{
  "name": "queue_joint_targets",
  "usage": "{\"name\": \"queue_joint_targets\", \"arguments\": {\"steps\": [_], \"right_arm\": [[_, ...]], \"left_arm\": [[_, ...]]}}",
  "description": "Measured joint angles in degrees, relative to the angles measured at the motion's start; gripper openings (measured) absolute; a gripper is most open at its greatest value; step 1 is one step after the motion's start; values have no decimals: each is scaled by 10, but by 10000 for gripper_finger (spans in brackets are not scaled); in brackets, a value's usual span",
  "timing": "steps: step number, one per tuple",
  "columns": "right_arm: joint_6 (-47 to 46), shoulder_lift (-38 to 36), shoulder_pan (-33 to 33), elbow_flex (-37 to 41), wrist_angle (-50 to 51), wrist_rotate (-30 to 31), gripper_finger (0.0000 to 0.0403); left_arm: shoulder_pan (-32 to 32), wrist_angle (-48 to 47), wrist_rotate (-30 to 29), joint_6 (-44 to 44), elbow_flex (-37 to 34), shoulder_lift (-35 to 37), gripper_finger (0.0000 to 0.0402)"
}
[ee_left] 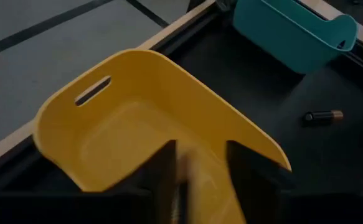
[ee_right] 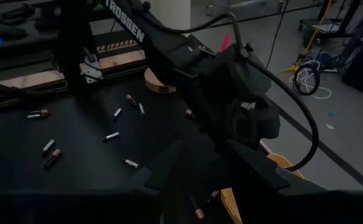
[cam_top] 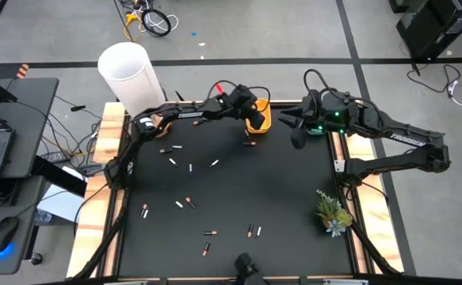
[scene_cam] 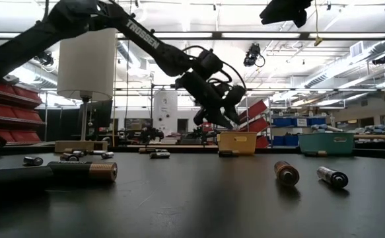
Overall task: Sort batteries
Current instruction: Put the black battery into the yellow bin, then put the silver battery into the blue bin
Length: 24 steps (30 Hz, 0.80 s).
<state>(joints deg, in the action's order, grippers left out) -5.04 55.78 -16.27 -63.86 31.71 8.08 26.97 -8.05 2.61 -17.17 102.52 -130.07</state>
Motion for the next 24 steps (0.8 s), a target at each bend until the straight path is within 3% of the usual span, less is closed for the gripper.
{"name": "queue_joint_targets", "arguments": {"steps": [3, 6, 9, 14, 18, 24], "right_arm": [[1, -2, 0, 0, 0, 0, 132], [2, -4, 0, 0, 1, 0, 132], [3, -11, 0, 0, 1, 0, 132], [3, -25, 0, 0, 1, 2, 132], [-8, -34, 2, 0, 2, 2, 132], [-40, -33, 14, 0, 7, 2, 132]], "left_arm": [[-1, -11, 7, -4, 1, 9, 218], [-8, -19, 19, 18, 1, 28, 226], [-24, -44, 21, 86, 1, 61, 213], [-61, -121, 86, 210, 1, 96, 182], [-78, -181, 109, 248, -10, 97, 163], [-93, -166, 112, 275, -54, 96, 147]]}}
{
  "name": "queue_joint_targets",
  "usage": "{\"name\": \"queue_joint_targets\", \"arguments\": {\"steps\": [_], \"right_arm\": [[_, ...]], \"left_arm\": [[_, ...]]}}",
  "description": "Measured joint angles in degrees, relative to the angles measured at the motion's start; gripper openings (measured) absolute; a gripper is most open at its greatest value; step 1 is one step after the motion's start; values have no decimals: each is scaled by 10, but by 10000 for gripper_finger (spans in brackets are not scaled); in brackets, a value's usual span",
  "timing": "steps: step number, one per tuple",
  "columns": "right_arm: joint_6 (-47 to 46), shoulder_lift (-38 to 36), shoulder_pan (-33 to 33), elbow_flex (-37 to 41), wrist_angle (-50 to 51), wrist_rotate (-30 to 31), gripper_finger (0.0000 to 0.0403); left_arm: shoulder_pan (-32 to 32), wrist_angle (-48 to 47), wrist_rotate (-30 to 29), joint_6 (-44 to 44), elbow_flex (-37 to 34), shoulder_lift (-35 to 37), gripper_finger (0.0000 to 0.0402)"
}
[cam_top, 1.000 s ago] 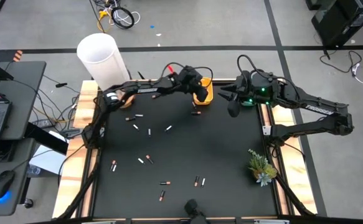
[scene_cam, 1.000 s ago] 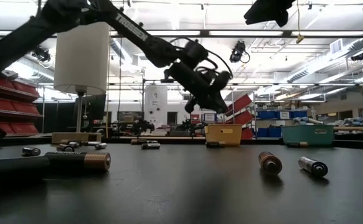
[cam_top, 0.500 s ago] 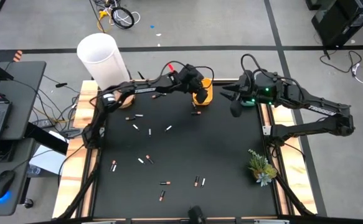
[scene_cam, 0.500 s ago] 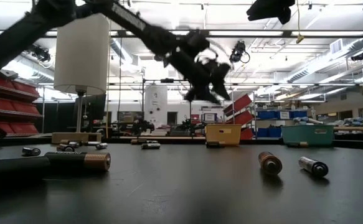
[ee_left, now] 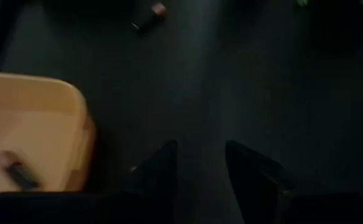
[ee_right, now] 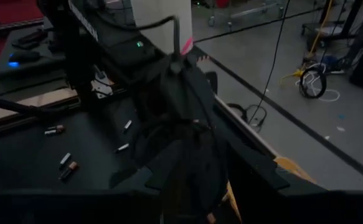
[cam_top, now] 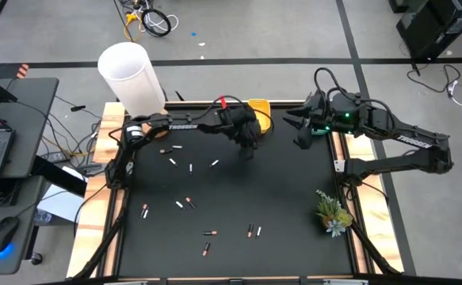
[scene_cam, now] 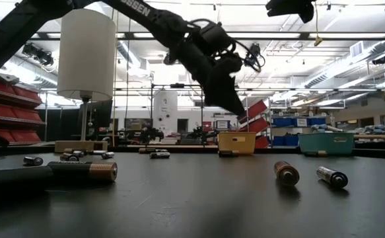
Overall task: Sort batteries
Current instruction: Put the silver battery into the blue bin
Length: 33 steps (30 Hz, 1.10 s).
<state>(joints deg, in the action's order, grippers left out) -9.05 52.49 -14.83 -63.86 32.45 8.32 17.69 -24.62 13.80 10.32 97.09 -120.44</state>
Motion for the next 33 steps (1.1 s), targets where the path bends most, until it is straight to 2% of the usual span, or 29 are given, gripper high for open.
{"name": "queue_joint_targets", "arguments": {"steps": [6, 10, 13, 17, 21, 26, 33], "right_arm": [[-33, 0, 20, 0, 54, 0, 132], [-31, 11, 24, 0, 123, 1, 132], [-21, 16, 19, 32, 132, -7, 132], [-42, 27, 10, 115, 87, -70, 132], [-76, 68, 38, 167, 21, -124, 132], [-63, 155, 102, 163, -36, -128, 132], [-66, 283, 173, 105, -113, -97, 132]], "left_arm": [[-1, 8, 8, -32, -51, 17, 138], [-26, 9, -24, -34, -84, 64, 126], [-41, 13, -44, -45, -125, 101, 118], [-63, 52, -79, -82, -210, 179, 108], [-86, 77, -101, -146, -301, 264, 103], [-118, 55, -149, -195, -376, 359, 101], [-138, 12, -161, -228, -461, 448, 101]]}}
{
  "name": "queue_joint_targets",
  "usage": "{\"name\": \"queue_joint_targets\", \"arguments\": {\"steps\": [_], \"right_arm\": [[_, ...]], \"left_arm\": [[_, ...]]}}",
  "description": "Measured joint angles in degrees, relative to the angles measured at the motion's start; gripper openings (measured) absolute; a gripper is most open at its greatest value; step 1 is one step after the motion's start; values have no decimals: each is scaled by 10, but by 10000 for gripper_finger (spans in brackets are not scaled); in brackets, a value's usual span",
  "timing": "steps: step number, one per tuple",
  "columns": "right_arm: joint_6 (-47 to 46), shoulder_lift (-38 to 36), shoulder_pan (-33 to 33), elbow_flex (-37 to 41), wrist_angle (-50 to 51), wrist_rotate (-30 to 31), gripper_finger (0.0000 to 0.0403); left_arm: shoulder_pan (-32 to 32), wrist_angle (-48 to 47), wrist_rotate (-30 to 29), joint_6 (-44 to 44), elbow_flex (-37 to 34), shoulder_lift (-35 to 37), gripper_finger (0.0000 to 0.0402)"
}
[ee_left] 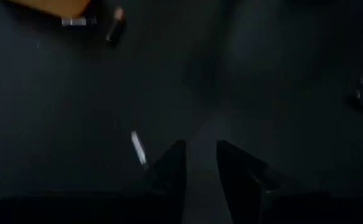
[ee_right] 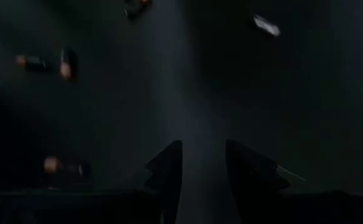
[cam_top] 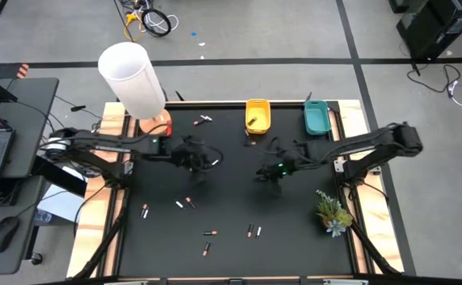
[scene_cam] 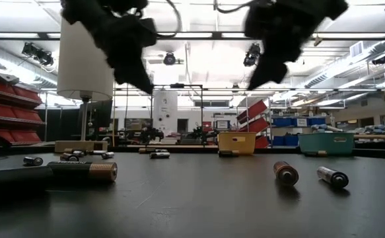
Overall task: Sort batteries
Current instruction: Put the silver battery into the blue bin
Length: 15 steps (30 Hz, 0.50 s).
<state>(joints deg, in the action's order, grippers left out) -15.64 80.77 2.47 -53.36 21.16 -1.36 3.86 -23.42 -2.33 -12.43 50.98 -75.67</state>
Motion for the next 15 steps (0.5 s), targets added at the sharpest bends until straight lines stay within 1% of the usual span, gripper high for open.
{"name": "queue_joint_targets", "arguments": {"steps": [3, 6, 11, 15], "right_arm": [[4, 60, -1, -46, -29, 4, 132], [25, 120, -16, -90, -52, 11, 132], [72, 213, -42, -146, -94, 7, 134], [127, 272, -57, -173, -130, 0, 135]], "left_arm": [[-4, 6, -6, -13, -20, 38, 101], [-2, 8, -15, -29, -27, 77, 101], [-10, -40, -25, -64, -30, 115, 101], [-31, -71, -34, -92, -30, 134, 101]]}}
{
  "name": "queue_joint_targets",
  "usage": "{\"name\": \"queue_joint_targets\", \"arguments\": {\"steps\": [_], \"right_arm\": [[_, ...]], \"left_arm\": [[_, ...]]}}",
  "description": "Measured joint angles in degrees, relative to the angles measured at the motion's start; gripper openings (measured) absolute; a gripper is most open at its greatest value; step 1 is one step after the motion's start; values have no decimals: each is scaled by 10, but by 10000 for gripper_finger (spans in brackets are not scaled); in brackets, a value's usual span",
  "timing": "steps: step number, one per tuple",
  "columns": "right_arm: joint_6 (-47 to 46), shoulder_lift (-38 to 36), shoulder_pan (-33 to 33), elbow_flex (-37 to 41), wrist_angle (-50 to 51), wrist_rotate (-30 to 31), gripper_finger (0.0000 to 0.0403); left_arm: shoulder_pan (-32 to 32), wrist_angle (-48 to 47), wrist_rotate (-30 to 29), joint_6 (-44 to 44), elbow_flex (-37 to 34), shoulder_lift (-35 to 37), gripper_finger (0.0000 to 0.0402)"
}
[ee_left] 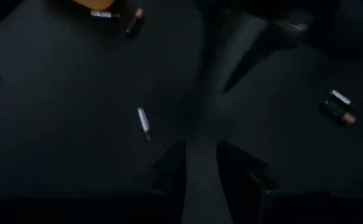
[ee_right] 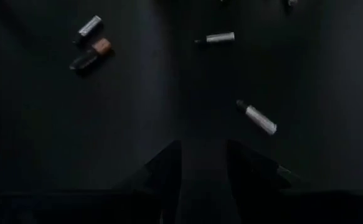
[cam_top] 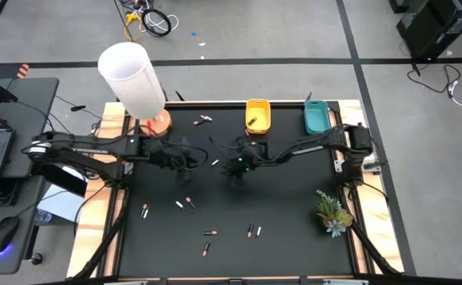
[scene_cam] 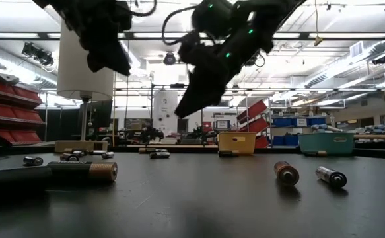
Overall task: Sort batteries
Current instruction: Put the silver battery into the blue bin
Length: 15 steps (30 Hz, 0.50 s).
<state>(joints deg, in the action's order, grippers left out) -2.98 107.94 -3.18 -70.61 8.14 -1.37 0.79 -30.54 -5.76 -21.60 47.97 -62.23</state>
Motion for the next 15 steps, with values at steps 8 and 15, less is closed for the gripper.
{"name": "queue_joint_targets", "arguments": {"steps": [8, 15], "right_arm": [[60, 69, -37, -31, -45, -66, 148], [128, 93, -55, -62, -50, -74, 189]], "left_arm": [[-44, -15, -48, -66, 0, 25, 101], [-71, -10, -90, -106, 0, 31, 101]]}}
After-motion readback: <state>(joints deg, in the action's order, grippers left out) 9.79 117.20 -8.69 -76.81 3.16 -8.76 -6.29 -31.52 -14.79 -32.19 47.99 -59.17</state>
